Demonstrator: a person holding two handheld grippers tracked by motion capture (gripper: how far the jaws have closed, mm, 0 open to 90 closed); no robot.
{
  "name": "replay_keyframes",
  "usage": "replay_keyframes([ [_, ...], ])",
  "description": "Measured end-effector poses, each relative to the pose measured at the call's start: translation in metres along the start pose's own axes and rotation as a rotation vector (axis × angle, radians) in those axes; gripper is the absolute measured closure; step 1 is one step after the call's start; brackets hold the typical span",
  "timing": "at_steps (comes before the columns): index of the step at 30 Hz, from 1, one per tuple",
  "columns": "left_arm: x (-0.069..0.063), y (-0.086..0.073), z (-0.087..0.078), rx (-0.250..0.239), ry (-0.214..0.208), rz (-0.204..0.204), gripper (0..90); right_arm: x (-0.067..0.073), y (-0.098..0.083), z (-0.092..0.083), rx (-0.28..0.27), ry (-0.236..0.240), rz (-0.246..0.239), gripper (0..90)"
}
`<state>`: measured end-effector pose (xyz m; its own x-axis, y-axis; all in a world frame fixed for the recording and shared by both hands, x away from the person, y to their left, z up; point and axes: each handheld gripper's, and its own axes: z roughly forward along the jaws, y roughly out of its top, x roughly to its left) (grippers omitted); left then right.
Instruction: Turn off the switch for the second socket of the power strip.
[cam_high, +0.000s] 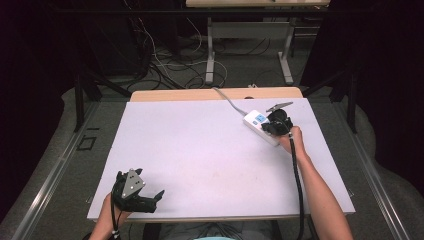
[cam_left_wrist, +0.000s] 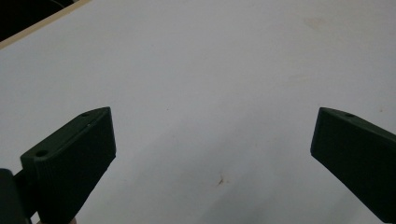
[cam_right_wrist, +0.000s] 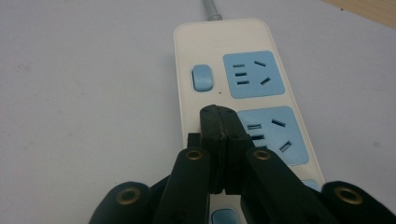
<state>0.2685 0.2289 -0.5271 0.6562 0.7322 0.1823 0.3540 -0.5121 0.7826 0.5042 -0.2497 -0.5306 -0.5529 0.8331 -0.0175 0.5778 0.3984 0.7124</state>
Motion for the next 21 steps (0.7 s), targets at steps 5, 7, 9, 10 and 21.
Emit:
replay_keyframes([
  [5, 0.0003, -0.0002, -0.0006, 0.003, -0.002, -0.002, 0.0, -0.0001, 0.0002, -0.0009, 0.008, 0.000, 0.003, 90.0],
  [7, 0.0003, -0.0003, -0.0006, 0.003, -0.002, -0.002, 0.0, 0.0009, 0.0007, -0.0007, 0.010, -0.013, -0.007, 90.0],
  [9, 0.0001, -0.0003, -0.0005, 0.004, -0.002, -0.001, 0.0, 0.0019, 0.0013, -0.0003, 0.012, -0.022, -0.012, 90.0],
  [10, -0.0001, -0.0003, -0.0005, 0.003, -0.003, -0.001, 0.0, 0.0022, 0.0013, -0.0006, 0.015, -0.018, -0.007, 90.0],
  [21, 0.0000, -0.0003, -0.0006, 0.003, -0.003, -0.001, 0.0, 0.0059, 0.0021, -0.0002, 0.019, -0.046, -0.030, 90.0],
])
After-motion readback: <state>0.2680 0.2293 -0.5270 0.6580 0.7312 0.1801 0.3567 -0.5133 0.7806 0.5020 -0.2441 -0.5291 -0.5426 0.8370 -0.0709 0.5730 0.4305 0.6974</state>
